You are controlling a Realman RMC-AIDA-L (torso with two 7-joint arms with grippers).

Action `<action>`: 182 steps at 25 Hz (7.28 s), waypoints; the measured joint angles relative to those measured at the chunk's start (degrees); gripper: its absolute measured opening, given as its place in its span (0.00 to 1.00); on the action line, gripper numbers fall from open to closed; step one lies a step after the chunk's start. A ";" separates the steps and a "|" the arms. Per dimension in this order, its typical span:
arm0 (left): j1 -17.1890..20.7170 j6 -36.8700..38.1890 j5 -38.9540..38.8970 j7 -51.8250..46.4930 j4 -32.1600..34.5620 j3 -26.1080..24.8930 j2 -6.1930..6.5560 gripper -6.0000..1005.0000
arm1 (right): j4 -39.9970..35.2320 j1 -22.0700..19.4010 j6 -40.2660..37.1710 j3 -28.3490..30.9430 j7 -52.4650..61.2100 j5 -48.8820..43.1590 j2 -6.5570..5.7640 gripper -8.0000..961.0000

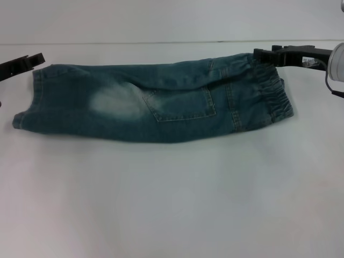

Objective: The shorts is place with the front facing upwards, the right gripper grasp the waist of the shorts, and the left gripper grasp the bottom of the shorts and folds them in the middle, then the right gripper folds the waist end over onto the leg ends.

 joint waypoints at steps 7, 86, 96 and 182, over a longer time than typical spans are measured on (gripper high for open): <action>4.28 5.44 -4.02 2.37 1.94 -0.45 0.12 0.60 | -0.86 -1.06 -0.72 0.62 2.65 0.22 -0.63 0.70; 9.46 47.47 -5.34 17.03 2.16 9.99 -1.51 0.88 | -6.75 2.75 -10.86 -8.76 28.51 -26.70 -2.13 0.96; 9.39 46.77 -5.27 16.97 2.11 10.07 -1.51 0.88 | -5.42 2.65 -11.34 -8.73 27.81 -25.22 -1.95 0.95; -11.04 9.01 -56.31 117.65 -46.97 3.47 -5.73 0.01 | -28.28 5.63 -51.07 -3.58 35.91 -11.20 -6.59 0.06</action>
